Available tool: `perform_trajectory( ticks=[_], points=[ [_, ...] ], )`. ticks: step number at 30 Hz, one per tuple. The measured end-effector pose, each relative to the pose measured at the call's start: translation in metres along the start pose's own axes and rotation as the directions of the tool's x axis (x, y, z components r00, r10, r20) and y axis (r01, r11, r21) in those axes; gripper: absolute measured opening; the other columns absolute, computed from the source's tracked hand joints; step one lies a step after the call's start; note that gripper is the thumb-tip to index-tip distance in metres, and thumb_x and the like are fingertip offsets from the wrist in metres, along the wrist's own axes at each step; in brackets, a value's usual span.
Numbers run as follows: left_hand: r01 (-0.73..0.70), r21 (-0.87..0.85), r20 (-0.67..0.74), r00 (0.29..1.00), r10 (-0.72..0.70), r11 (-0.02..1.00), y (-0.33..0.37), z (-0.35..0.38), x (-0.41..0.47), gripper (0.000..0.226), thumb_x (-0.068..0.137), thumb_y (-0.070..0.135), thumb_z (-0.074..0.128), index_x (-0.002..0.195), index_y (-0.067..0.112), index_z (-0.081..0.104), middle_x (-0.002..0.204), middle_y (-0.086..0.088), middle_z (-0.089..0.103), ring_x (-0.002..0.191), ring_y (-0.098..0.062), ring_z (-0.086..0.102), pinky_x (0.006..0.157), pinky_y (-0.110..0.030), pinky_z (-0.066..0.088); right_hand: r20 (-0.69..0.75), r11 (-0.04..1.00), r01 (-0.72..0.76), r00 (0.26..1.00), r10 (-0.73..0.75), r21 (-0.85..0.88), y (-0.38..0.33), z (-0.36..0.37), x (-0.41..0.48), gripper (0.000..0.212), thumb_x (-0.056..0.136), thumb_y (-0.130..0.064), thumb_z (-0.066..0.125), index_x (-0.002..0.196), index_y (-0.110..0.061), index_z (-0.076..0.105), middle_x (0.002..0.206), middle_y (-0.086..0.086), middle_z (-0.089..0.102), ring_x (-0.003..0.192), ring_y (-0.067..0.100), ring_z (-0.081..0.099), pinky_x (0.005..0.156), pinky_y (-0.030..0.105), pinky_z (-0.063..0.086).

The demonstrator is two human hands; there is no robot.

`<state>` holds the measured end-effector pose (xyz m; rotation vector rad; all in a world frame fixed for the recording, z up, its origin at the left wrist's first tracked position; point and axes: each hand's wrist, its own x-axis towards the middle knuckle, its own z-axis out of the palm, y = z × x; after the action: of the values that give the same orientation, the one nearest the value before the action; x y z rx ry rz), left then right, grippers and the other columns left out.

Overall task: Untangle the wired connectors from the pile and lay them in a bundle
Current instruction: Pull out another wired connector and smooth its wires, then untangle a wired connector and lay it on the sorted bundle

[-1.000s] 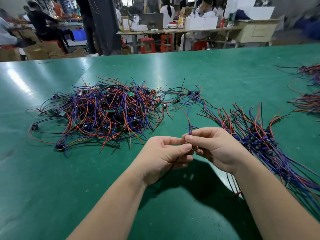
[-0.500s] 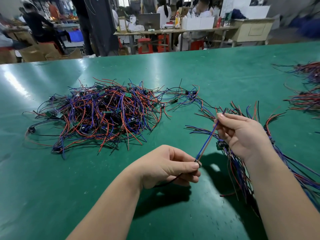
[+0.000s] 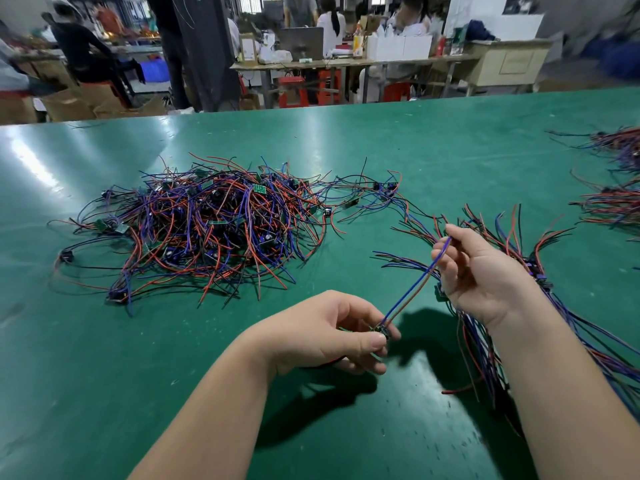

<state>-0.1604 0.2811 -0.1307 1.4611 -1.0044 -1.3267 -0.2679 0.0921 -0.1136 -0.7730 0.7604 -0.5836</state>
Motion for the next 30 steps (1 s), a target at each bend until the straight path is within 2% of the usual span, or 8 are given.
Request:
perform_trajectory(
  ticks=[4, 8, 9, 12, 15, 18, 22, 30],
  points=[
    [-0.176, -0.143, -0.044, 0.984, 0.171, 0.974, 0.003, -0.001, -0.002, 0.009, 0.078, 0.019, 0.073, 0.086, 0.024, 0.073, 0.085, -0.005, 0.074, 0.087, -0.018, 0.07, 0.076, -0.029, 0.056, 0.113, 0.999, -0.01, 0.994, 0.004, 0.049, 0.002, -0.003, 0.004, 0.04, 0.099, -0.041, 0.04, 0.08, -0.01, 0.058, 0.061, 0.003, 0.07, 0.053, 0.01, 0.068, 0.04, 0.015, 0.049],
    [-0.436, -0.498, -0.281, 0.899, 0.336, 0.75, 0.01, 0.0, 0.003, 0.033, 0.05, 0.02, 0.092, 0.072, 0.021, 0.068, 0.082, -0.009, 0.074, 0.077, -0.019, 0.072, 0.061, -0.029, 0.058, 0.224, 0.987, -0.012, 0.973, 0.048, -0.16, 0.011, 0.003, -0.003, 0.006, 0.085, -0.011, 0.059, 0.089, -0.007, 0.061, 0.068, 0.009, 0.071, 0.053, 0.012, 0.067, 0.047, 0.017, 0.052],
    [-0.502, -0.506, -0.379, 0.86, 0.341, 0.701, 0.011, 0.001, 0.005, 0.033, 0.052, 0.019, 0.089, 0.074, 0.019, 0.064, 0.083, -0.007, 0.074, 0.073, -0.016, 0.072, 0.058, -0.026, 0.057, 0.295, 0.972, -0.009, 0.952, 0.08, -0.234, 0.016, 0.005, -0.005, 0.018, 0.074, -0.004, 0.066, 0.091, -0.006, 0.062, 0.068, 0.009, 0.071, 0.053, 0.012, 0.065, 0.048, 0.017, 0.052],
    [-0.614, -0.418, -0.587, 0.745, 0.317, 0.669, 0.01, 0.008, 0.011, 0.025, 0.062, 0.011, 0.071, 0.078, 0.017, 0.053, 0.084, -0.002, 0.075, 0.064, -0.008, 0.068, 0.051, -0.019, 0.053, 0.49, 0.881, 0.084, 0.854, 0.177, -0.466, 0.034, 0.013, -0.017, 0.036, 0.059, 0.001, 0.079, 0.092, -0.01, 0.068, 0.076, 0.005, 0.07, 0.058, 0.01, 0.063, 0.051, 0.017, 0.048],
    [-0.655, -0.24, -0.683, 0.639, 0.355, 0.717, 0.006, 0.018, 0.02, 0.026, 0.057, 0.011, 0.079, 0.072, 0.018, 0.058, 0.078, 0.002, 0.072, 0.06, -0.005, 0.062, 0.055, -0.017, 0.049, 0.596, 0.923, 0.113, 0.791, 0.14, -0.368, 0.044, 0.023, -0.024, 0.035, 0.048, -0.027, 0.091, 0.077, -0.017, 0.075, 0.071, -0.002, 0.068, 0.058, 0.005, 0.06, 0.054, 0.014, 0.047],
    [-0.605, -0.04, -0.778, 0.518, 0.355, 0.795, -0.001, 0.022, 0.025, 0.045, 0.052, 0.022, 0.089, 0.077, 0.017, 0.052, 0.065, 0.008, 0.055, 0.06, -0.009, 0.046, 0.063, -0.027, 0.039, 0.561, 0.985, 0.044, 0.826, 0.057, -0.165, 0.043, 0.024, -0.023, 0.041, 0.032, -0.029, 0.095, 0.062, -0.013, 0.073, 0.058, 0.0, 0.064, 0.049, 0.006, 0.058, 0.046, 0.014, 0.047],
    [-0.565, 0.172, -0.811, 0.384, 0.442, 0.807, -0.004, 0.022, 0.025, 0.038, 0.056, 0.028, 0.085, 0.07, 0.023, 0.05, 0.058, 0.018, 0.053, 0.056, -0.001, 0.045, 0.059, -0.018, 0.038, 0.503, 0.991, 0.038, 0.864, 0.03, -0.125, 0.041, 0.026, -0.024, 0.006, 0.056, -0.016, 0.074, 0.058, -0.011, 0.071, 0.056, 0.002, 0.063, 0.047, 0.006, 0.056, 0.045, 0.014, 0.046],
    [-0.45, 0.342, -0.635, 0.537, 0.556, 0.825, -0.01, 0.025, 0.027, 0.029, 0.072, 0.004, 0.076, 0.08, 0.027, 0.06, 0.079, 0.003, 0.07, 0.074, -0.014, 0.068, 0.073, -0.03, 0.055, 0.335, 0.982, 0.104, 0.941, -0.047, -0.156, 0.037, 0.027, -0.017, 0.01, 0.059, -0.012, 0.071, 0.067, -0.008, 0.069, 0.057, 0.003, 0.064, 0.045, 0.007, 0.054, 0.042, 0.014, 0.044]
  ],
)
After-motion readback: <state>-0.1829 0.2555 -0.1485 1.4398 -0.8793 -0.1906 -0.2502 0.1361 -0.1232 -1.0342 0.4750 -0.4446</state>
